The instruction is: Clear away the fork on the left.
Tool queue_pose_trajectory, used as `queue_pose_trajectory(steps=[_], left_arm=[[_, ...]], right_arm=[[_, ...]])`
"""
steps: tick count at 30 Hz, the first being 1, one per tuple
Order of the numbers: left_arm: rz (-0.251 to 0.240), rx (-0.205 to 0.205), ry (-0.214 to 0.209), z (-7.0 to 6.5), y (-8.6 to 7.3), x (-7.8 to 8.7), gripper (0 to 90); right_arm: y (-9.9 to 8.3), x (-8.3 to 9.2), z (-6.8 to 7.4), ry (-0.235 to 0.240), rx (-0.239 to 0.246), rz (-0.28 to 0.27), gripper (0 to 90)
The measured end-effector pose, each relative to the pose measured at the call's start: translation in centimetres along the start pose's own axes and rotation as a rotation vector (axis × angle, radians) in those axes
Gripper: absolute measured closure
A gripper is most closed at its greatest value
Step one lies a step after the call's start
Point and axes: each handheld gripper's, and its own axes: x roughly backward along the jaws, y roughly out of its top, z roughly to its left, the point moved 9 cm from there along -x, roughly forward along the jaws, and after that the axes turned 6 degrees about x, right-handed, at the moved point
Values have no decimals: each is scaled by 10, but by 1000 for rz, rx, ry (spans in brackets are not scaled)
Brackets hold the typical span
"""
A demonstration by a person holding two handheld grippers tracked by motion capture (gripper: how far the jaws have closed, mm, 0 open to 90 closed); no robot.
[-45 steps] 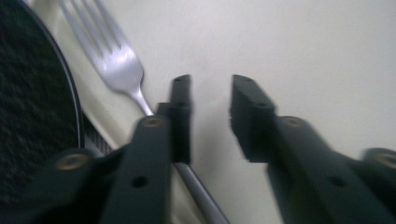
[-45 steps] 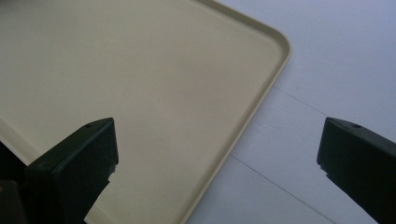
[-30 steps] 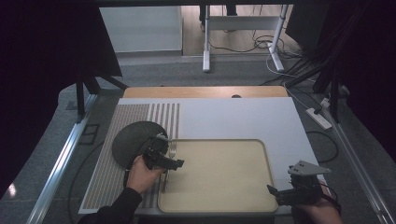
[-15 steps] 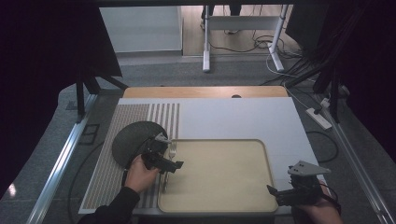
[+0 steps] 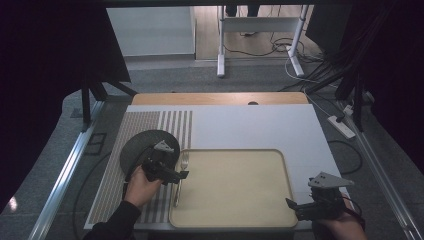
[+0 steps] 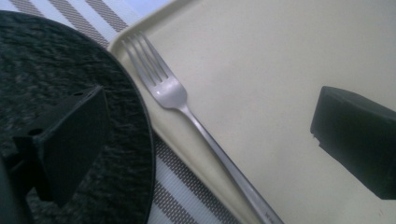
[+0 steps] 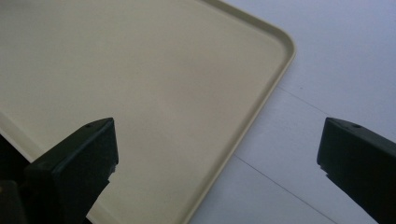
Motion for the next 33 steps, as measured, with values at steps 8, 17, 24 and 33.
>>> queue_pose_trajectory(steps=[8, 17, 24, 33], left_arm=[[-31, 44, -12, 6, -6, 14, 0], [-51, 53, 3, 9, -17, 28, 0], [-83, 68, 16, 11, -25, 39, 0], [-99, 76, 34, 12, -36, 50, 0]], right_arm=[[0, 0, 0, 0, -6, 1, 0], [0, 0, 0, 8, -10, -7, 0], [1, 1, -1, 10, -25, -11, 0], [0, 1, -2, 1, -21, -7, 0]])
